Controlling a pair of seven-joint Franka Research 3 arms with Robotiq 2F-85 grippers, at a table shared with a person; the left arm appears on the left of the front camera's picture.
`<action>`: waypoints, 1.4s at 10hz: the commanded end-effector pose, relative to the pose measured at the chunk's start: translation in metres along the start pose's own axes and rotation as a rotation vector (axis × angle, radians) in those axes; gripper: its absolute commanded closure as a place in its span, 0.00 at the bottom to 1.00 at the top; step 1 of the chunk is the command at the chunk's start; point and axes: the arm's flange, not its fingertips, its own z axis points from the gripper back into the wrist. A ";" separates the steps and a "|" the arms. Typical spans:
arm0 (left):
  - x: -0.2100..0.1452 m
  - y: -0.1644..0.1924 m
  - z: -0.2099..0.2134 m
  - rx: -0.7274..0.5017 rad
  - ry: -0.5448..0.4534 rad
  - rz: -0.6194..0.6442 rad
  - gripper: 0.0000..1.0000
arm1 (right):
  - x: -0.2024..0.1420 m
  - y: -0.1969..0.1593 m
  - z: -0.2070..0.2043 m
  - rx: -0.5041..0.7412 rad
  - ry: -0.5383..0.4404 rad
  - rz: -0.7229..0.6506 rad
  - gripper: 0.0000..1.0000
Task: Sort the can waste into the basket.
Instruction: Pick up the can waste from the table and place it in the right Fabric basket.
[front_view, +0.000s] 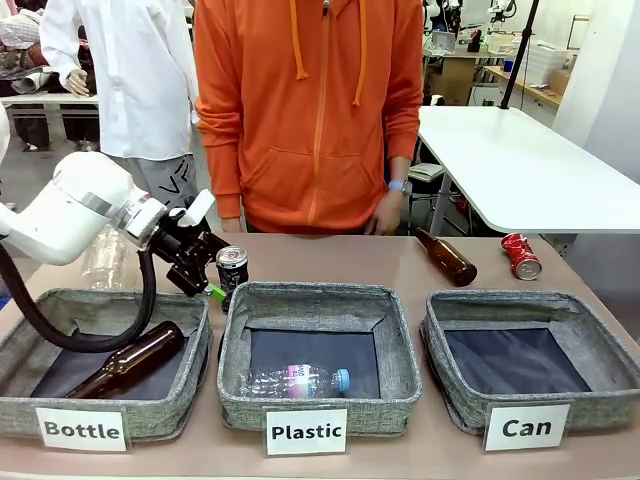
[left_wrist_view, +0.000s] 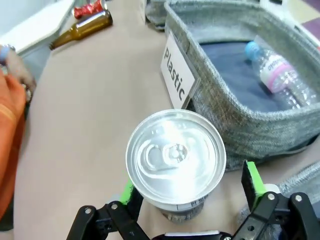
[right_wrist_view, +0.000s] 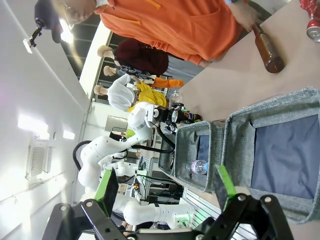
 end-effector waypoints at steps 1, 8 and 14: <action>-0.001 0.007 -0.006 -0.017 -0.075 -0.007 0.00 | 0.003 0.001 -0.001 0.027 -0.018 0.026 0.00; -0.001 0.011 -0.012 -0.046 -0.072 -0.016 0.88 | 0.003 0.001 -0.001 0.027 -0.018 0.026 0.00; 0.052 -0.049 0.111 0.166 -0.096 -0.032 1.00 | 0.003 0.001 -0.001 0.027 -0.018 0.026 0.00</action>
